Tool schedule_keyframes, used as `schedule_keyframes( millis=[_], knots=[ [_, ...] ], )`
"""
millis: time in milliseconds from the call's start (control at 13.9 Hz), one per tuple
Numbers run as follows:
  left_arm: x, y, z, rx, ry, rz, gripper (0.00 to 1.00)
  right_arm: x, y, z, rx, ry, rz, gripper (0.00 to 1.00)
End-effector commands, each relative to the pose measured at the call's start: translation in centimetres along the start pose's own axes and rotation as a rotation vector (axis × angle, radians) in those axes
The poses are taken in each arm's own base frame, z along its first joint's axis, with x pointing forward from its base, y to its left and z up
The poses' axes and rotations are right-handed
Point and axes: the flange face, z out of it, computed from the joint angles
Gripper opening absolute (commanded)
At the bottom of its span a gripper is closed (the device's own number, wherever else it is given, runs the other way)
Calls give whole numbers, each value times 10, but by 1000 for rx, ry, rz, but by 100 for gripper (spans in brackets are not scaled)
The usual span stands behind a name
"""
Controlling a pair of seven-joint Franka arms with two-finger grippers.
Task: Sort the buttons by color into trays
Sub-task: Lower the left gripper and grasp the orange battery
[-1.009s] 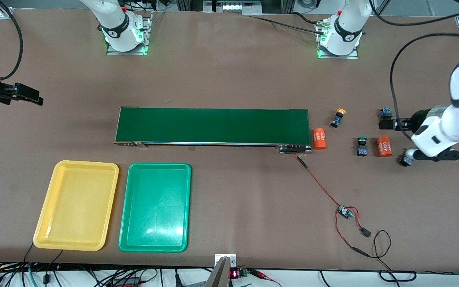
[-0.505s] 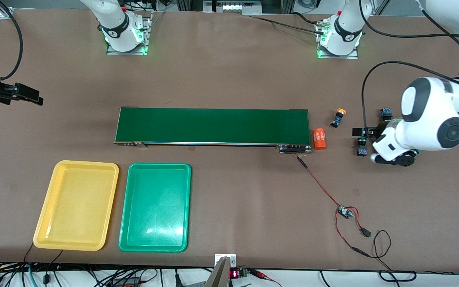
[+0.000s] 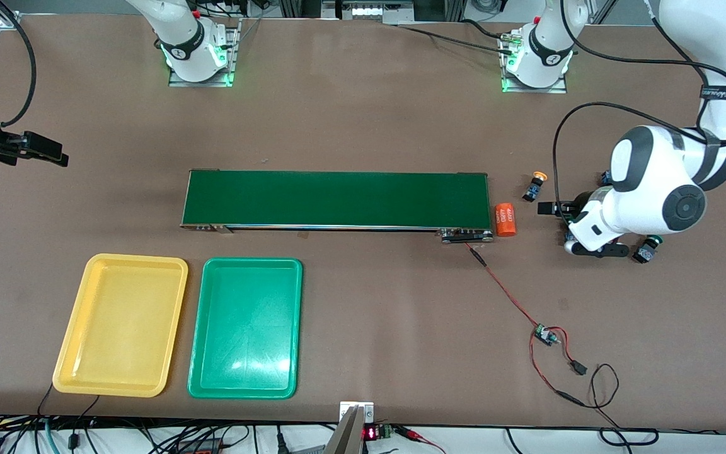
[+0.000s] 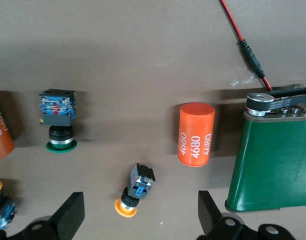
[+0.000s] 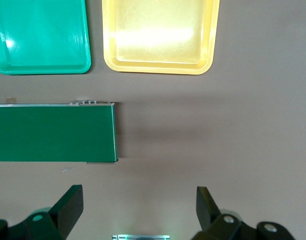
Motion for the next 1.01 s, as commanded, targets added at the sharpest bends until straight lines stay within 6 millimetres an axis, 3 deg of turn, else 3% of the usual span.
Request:
schedule_keyframes(
  millis=[0,144,433,649,937],
  knots=[
    [-4,8,-3,-8,33,4,100,1,2,-2,9,-7,-14,100],
    [-6,8,1,-6,25,6,100,1,2,-2,9,-7,-14,100],
    [-21,2,38,1,71,2,100,1,2,-3,8,-4,-14,100],
    [-12,14,38,-39,141,-12,100,1,2,-3,8,-4,-14,100],
    [-3,35,64,-76,143,3,100,1,2,-3,8,-4,-14,100]
  ],
)
